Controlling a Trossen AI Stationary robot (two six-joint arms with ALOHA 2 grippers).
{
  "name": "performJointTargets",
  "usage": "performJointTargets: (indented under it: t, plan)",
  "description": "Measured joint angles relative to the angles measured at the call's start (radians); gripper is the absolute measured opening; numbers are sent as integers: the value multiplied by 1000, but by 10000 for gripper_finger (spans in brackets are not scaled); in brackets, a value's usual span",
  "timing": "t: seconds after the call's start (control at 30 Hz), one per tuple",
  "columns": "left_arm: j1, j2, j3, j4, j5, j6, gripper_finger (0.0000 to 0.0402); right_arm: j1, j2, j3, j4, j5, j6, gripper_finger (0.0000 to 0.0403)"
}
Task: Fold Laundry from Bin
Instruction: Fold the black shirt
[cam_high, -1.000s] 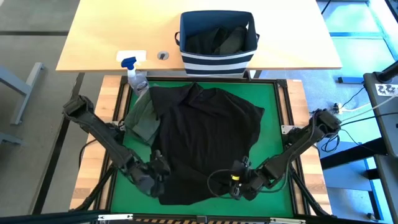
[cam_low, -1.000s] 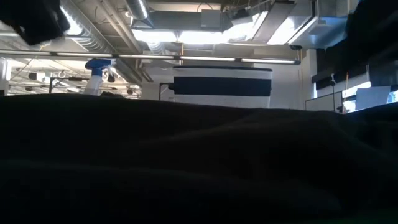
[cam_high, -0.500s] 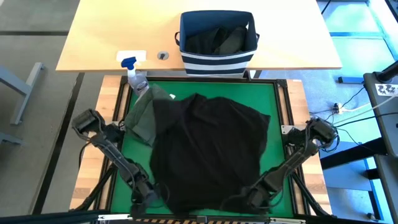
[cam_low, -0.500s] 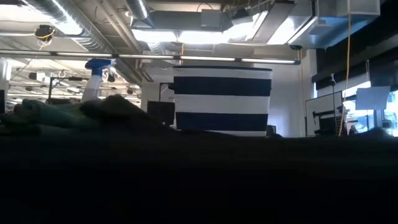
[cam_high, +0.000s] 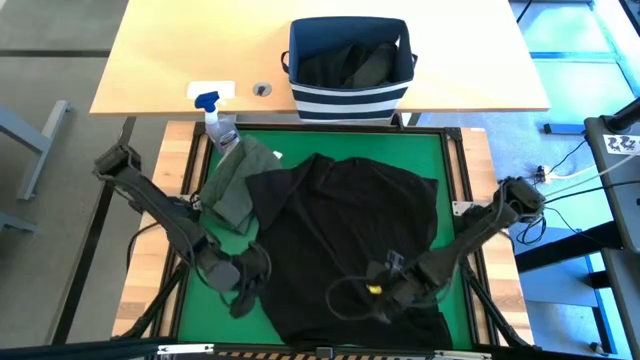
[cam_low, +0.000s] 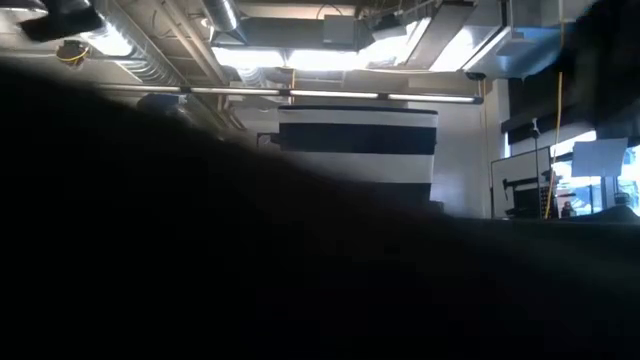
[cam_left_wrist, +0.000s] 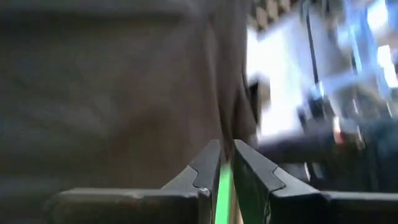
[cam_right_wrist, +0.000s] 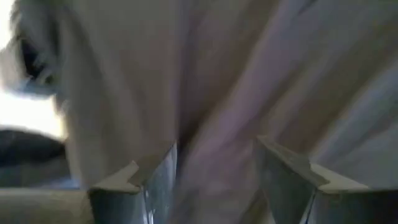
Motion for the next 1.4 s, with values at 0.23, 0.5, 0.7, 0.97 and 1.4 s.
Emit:
performJointTargets:
  t: [0.23,0.5,0.7,0.97,1.4]
  plan:
    - [108,-61,0,-21,-224,82,63,-150,0,1,-78,-74,-138,214]
    - [354,-50,0,-213,-222,102,138,-274,0,-19,-297,-1,-383,214]
    - [578,-50,0,-339,-240,194,159,-405,0,-123,-210,70,-601,214]
    - [838,-50,0,-468,-67,236,161,-618,-1,-204,-108,-109,-837,214]
    - [1100,-50,0,-604,15,594,160,-889,-3,-204,35,-352,-939,214]
